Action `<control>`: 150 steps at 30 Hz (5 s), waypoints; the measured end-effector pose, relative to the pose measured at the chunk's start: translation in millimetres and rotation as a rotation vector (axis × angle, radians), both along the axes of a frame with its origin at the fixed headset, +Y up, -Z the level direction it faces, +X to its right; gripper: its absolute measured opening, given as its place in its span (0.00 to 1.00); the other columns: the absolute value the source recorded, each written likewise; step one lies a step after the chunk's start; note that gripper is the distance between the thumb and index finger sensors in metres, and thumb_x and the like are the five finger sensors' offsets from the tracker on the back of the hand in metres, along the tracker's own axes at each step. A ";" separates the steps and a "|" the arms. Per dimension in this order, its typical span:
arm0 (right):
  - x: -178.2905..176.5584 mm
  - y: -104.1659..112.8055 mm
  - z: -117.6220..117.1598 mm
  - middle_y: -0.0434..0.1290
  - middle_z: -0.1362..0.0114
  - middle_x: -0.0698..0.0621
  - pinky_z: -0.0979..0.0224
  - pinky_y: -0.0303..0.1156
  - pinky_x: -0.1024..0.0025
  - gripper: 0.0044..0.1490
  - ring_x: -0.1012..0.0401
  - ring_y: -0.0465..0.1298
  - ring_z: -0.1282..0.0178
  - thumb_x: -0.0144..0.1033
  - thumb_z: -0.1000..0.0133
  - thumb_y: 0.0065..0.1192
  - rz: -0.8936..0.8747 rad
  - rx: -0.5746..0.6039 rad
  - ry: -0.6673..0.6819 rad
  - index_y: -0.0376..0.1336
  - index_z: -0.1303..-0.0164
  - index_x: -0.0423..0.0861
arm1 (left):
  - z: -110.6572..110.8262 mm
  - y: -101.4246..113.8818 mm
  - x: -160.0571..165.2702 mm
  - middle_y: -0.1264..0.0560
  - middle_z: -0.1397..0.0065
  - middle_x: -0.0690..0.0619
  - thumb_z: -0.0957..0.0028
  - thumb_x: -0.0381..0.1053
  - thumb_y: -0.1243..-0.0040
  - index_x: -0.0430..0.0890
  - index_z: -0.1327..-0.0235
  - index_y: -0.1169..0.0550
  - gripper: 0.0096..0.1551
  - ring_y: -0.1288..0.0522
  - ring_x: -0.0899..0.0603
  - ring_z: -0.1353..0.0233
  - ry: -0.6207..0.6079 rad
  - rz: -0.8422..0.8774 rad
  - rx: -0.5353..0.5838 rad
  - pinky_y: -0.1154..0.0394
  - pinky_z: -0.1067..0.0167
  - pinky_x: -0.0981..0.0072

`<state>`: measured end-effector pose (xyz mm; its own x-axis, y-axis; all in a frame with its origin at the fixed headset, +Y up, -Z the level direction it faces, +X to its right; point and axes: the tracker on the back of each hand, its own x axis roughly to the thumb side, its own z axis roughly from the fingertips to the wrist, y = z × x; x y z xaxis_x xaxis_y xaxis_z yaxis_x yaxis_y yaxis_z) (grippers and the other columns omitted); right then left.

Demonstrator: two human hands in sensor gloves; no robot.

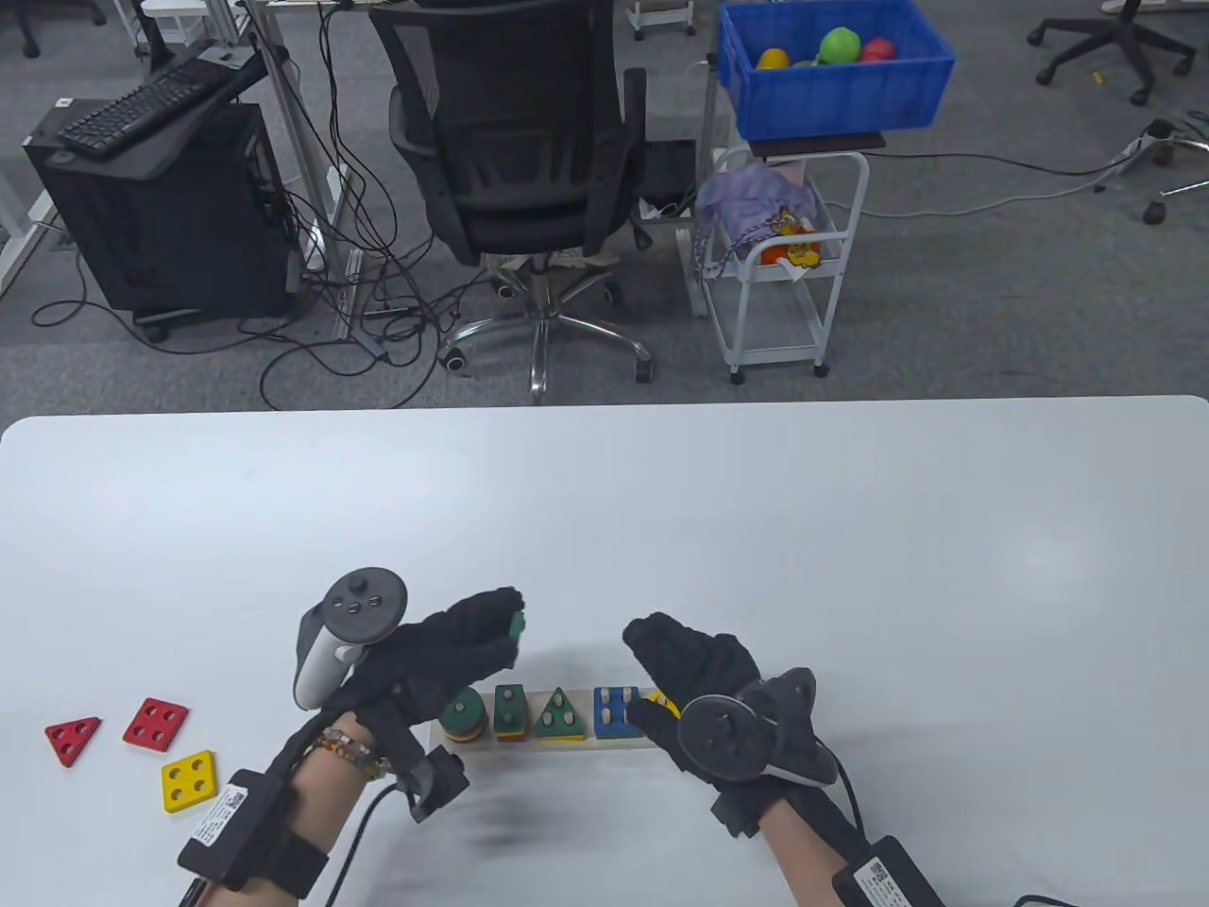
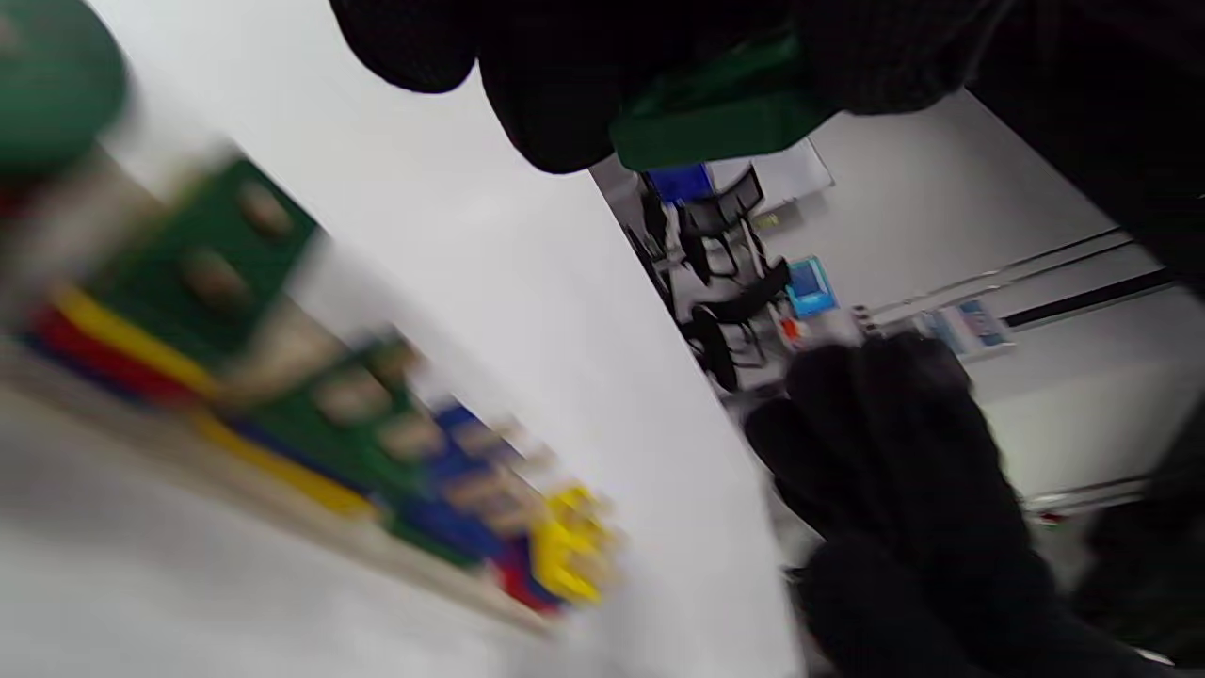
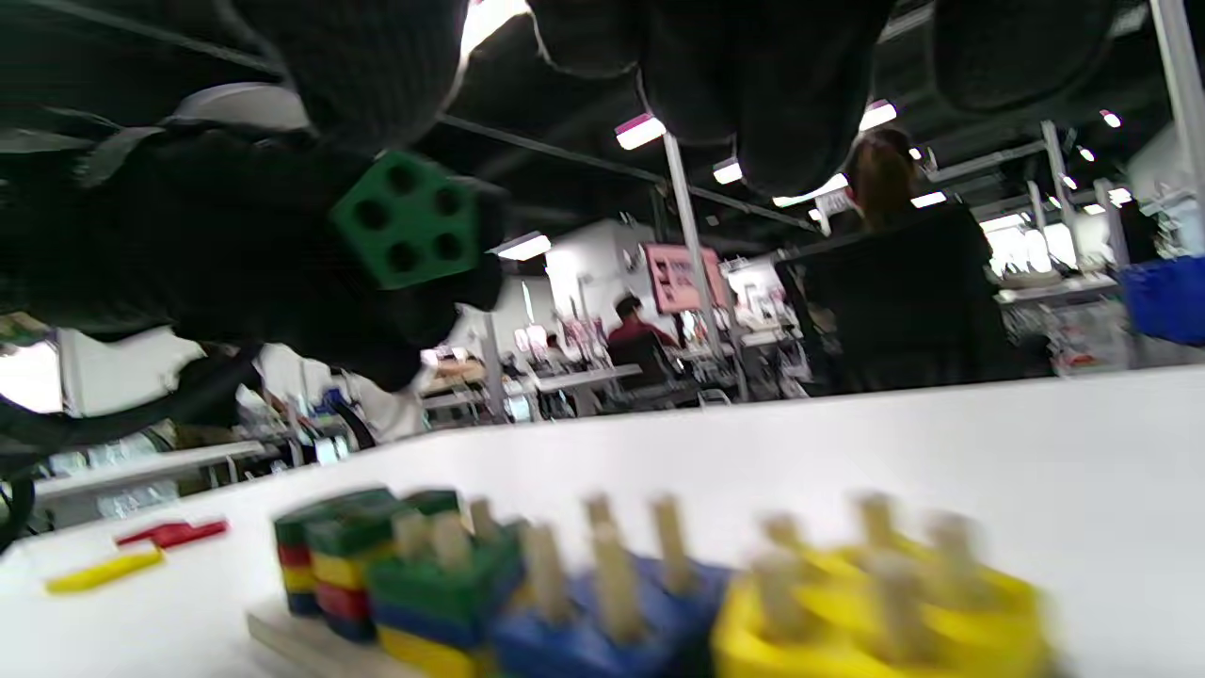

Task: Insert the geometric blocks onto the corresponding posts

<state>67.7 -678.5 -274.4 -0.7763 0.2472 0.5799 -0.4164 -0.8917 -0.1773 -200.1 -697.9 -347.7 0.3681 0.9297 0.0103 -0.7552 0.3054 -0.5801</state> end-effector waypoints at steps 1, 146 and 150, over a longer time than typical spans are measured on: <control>-4.7 1.2 3.7 0.58 0.20 0.38 0.32 0.65 0.31 0.48 0.41 0.69 0.26 0.52 0.48 0.62 -0.026 0.034 0.013 0.48 0.23 0.44 | 2.8 -3.1 11.4 0.35 0.17 0.49 0.46 0.58 0.40 0.53 0.22 0.39 0.40 0.28 0.44 0.23 -0.046 0.072 -0.038 0.35 0.22 0.44; 87.9 -51.6 -11.0 0.64 0.22 0.38 0.30 0.60 0.27 0.37 0.39 0.68 0.26 0.47 0.47 0.61 0.394 -0.333 -0.238 0.60 0.28 0.46 | 30.3 -14.7 115.8 0.36 0.15 0.60 0.54 0.63 0.34 0.63 0.23 0.38 0.43 0.34 0.46 0.15 -0.087 -1.127 0.651 0.40 0.20 0.40; 87.1 -51.4 -10.9 0.64 0.22 0.38 0.30 0.60 0.27 0.37 0.39 0.68 0.26 0.47 0.47 0.61 0.396 -0.335 -0.235 0.60 0.28 0.46 | 23.7 2.8 68.9 0.36 0.15 0.60 0.52 0.64 0.37 0.64 0.24 0.37 0.41 0.34 0.46 0.16 0.035 -1.112 0.609 0.40 0.20 0.40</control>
<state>154.8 -730.0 -285.2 -0.9458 0.0516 0.3206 -0.0223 -0.9953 0.0942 -131.2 -695.2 -324.0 0.9532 -0.0320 0.3007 0.0674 0.9919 -0.1080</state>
